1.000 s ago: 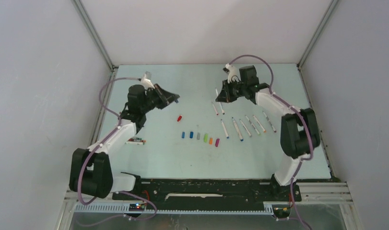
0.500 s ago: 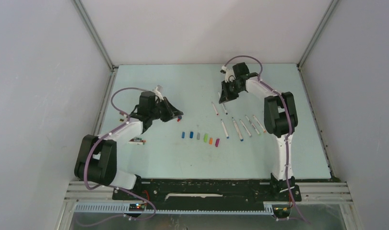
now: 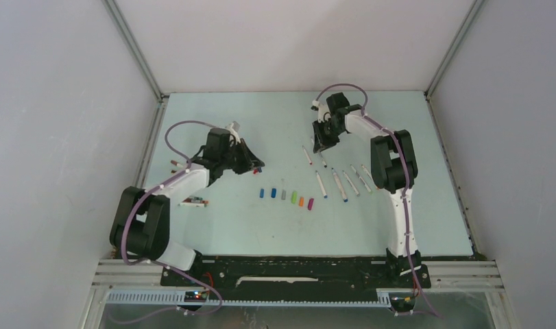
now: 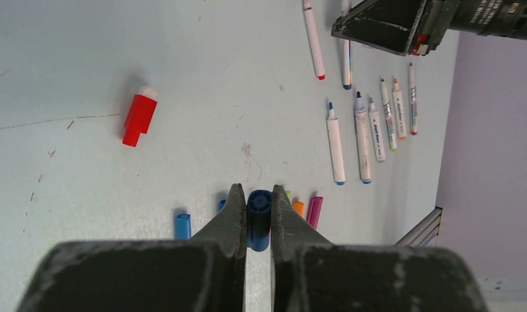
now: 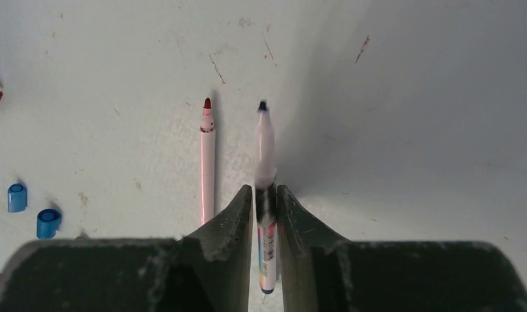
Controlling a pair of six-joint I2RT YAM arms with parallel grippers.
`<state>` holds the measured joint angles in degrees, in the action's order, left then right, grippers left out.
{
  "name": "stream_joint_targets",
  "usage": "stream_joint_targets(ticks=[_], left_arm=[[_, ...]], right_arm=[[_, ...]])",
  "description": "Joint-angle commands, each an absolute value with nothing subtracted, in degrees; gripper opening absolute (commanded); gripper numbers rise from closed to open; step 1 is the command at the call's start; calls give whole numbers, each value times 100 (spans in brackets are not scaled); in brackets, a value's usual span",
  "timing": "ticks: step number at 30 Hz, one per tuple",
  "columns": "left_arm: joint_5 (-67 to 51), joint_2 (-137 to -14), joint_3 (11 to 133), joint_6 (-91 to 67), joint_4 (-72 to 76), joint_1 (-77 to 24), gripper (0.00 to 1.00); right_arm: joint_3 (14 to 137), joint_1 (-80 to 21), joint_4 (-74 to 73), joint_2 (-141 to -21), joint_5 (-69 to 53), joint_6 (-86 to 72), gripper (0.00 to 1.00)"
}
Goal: Open the pen caps
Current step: Place the pen at the center of the board, then place the pen cap at the center of the board.
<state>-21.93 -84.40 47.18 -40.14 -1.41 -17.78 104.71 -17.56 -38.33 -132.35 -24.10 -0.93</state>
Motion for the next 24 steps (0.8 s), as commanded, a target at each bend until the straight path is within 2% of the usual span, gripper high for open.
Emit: stream_joint_targets(ticks=[1,5,11,16,24], left_arm=[[-1895,-8543,5265,-3689,-547,-1941,0],[-1717,-8697,5495,-3552,-842,-2081,1],[-1381,-8941,5946,-3305,-1357,-2279,1],[-798,-9261,6492,-3035,-2030,-2495,2],[-55,-10201,7483,-2838,-2868,-2764,2]], right_arm=[[10737,-1772,-3928,-13234,-2265,-17,23],[10688,-1725,-3937,-13047,-2336,-13,30],[10422,-1675,-3936,-12494,-2634,-11,32],[9870,-1595,-4036,-11553,-3562,579,33],[8234,-1380,-3964,-9648,-4777,1840,48]])
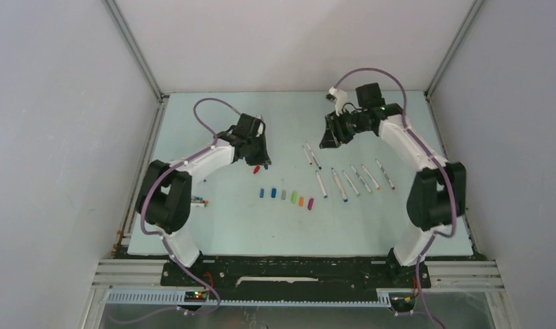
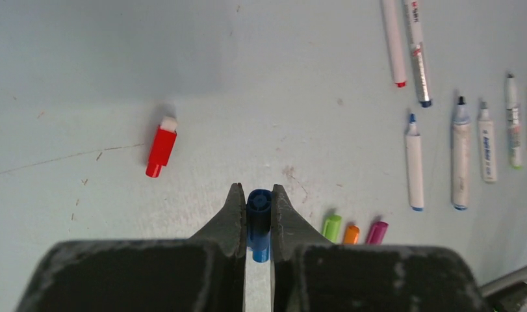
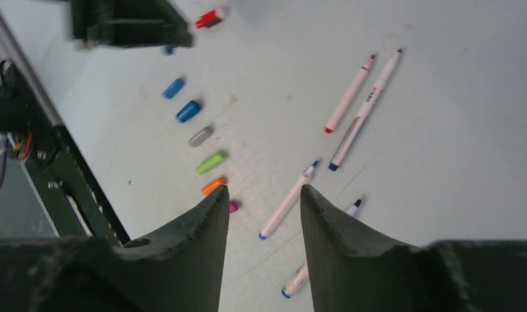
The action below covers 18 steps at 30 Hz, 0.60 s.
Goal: Open the pen caps
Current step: Place the pen cap at the center of the board.
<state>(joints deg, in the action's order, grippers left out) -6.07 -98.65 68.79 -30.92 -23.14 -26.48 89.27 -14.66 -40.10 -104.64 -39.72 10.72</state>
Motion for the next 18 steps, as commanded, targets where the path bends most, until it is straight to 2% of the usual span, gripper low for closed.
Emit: stream_joint_targets(ticks=[1,5,12,18], left_arm=[[-22,-10315,7606,-2827,-2937,-2780,2],[351,-10780,8054,-2700,-3255,-2786,3],[425,-11383,8606,-2481,-3547,-2786,6],[448,-11605,8736,-2453,-3630,-2786,16]], right_arm=[[8022,-1360,-3896,-9449,-4864,1929,49],[7532,-1267,-3768,-8948,-5229,2129,49],[7480,-1052,-3774,-9090,-5469,2112,49],[7480,-948,-3829,-9204,-5564,2124,50]])
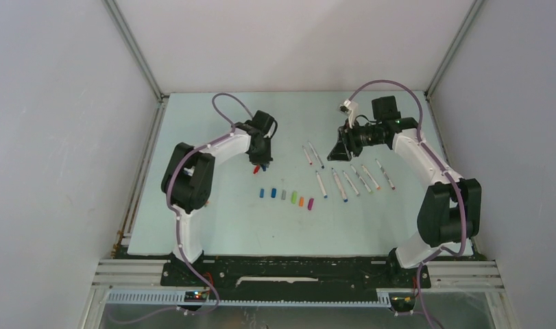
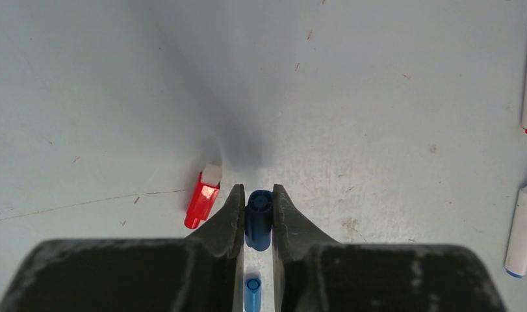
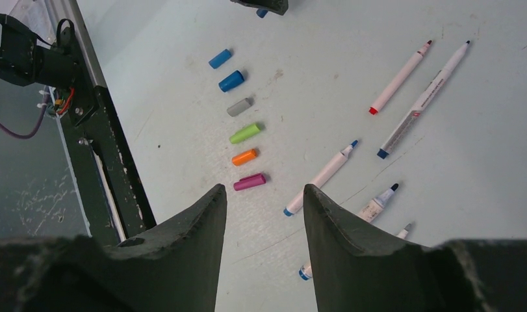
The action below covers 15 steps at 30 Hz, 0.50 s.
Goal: Open the pen caps
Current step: Place the pen cap at the center of the board.
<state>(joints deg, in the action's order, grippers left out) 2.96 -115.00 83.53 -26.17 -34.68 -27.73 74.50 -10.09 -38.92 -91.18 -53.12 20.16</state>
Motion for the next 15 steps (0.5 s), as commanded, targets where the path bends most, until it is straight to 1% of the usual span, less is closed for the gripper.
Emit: stream_joint_targets(ticks=[1,5,10,13,15], left_arm=[[450,-11643,8765,-2446,-3649,-2786,17],[472,-11731,8862,-2421,-3738,-2786,21],[535,-11646,8873,-2408,-3776,-2791,32],[524,-11471,8815,-2400,-3728,-2786,35],[518,-11272,8757,-2383,-3704,-2787,36]], right_arm=[[7480,-929,-3832,-9206,-5586,2131,50],[7480,-892,-3849,-9227,-5641,2135,50],[7480,-859,-3851,-9228,-5694,2136,50],[7480,-844,-3858,-9228,-5704,2140,50],[7481,-840,-3858,-9214,-5712,2147,50]])
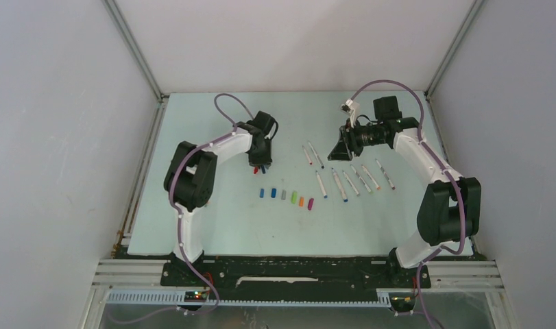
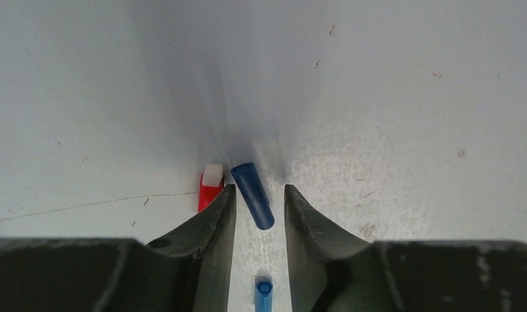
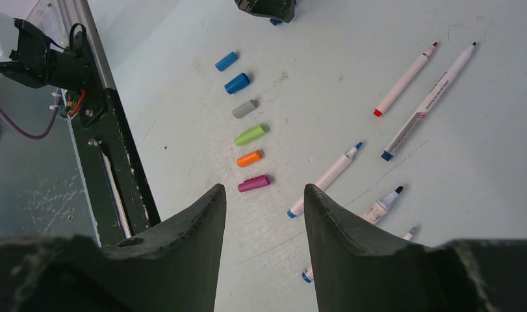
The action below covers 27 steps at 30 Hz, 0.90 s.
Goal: Open the pen caps
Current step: Place the pen cap at the center of the board, then pick up the pen from the center of the board.
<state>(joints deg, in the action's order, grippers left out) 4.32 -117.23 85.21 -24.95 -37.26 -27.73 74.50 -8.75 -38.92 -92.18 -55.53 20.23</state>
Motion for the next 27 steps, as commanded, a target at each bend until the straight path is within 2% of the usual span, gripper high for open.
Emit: stream_joint_targets(ticks=[1,6,12,17,23,25,27], left_arm=[[526,-11154,8705,-2373,-3656,-2786,36],[672,-10259,8074,-2288,-3158,-2786,36],[1124,-8905,6714,-2413,-2240,-2780,37],[1889,-7686,5479,-2941,-1986,-2635,53],[2105,-6315,4210,-4010,-1873,-1643,86],[1853,-6019,3891,-4293,-1728,-1131,91],[1495,-5942,3727,-4385,-1575,-597,92]], right_arm=[[7484,-841,-3865,-9213,-5721,2152,50],[7484,-829,-3900,-9195,-5755,2213,50],[7486,-822,-3973,-9178,-5756,2347,50],[7494,-789,-4045,-9149,-5850,2428,50],[7640,-790,-4340,-9238,-5986,2623,50],[7662,-784,-4396,-9256,-6020,2672,50],[7676,-788,-4434,-9294,-6066,2703,50]])
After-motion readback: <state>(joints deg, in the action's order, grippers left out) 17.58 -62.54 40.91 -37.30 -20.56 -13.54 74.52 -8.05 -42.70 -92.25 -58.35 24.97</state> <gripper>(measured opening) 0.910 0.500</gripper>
